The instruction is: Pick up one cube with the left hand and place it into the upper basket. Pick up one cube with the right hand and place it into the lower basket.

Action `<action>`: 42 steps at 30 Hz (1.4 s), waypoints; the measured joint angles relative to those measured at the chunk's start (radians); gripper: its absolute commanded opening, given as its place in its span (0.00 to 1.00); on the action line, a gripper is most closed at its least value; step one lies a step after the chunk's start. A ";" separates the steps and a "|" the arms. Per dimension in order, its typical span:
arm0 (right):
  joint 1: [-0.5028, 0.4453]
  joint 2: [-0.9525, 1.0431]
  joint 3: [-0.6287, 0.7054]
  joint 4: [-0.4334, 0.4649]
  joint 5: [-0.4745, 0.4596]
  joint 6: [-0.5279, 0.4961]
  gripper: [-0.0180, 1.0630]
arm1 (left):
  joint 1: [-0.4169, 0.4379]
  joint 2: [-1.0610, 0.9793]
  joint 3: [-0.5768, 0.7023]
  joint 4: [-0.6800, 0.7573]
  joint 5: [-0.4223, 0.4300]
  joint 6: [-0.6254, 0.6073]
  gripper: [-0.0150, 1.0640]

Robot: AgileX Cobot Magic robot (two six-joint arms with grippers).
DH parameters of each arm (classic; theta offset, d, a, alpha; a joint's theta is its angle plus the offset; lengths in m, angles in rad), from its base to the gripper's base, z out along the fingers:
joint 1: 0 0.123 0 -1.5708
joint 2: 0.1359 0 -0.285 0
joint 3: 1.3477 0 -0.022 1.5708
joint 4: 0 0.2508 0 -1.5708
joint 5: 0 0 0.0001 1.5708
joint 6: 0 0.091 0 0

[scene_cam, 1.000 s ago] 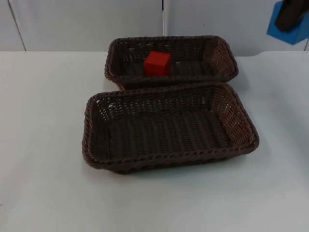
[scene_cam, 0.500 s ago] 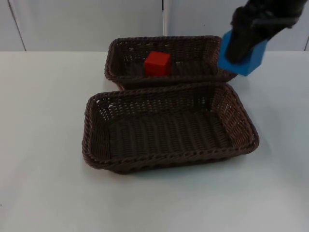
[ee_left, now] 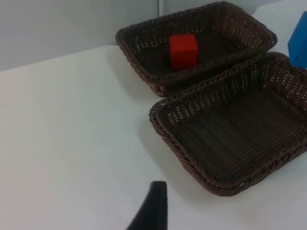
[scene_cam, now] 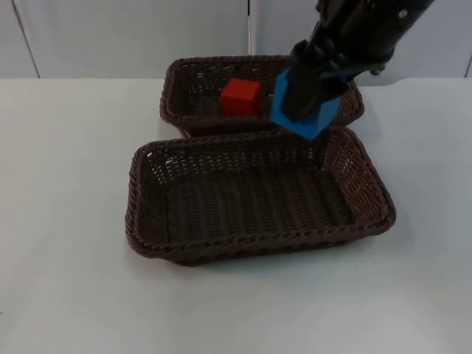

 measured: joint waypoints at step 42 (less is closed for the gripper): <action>0.000 0.246 0.208 0.093 -0.481 0.000 0.72 | 0.000 0.000 0.000 -0.004 0.000 0.000 0.78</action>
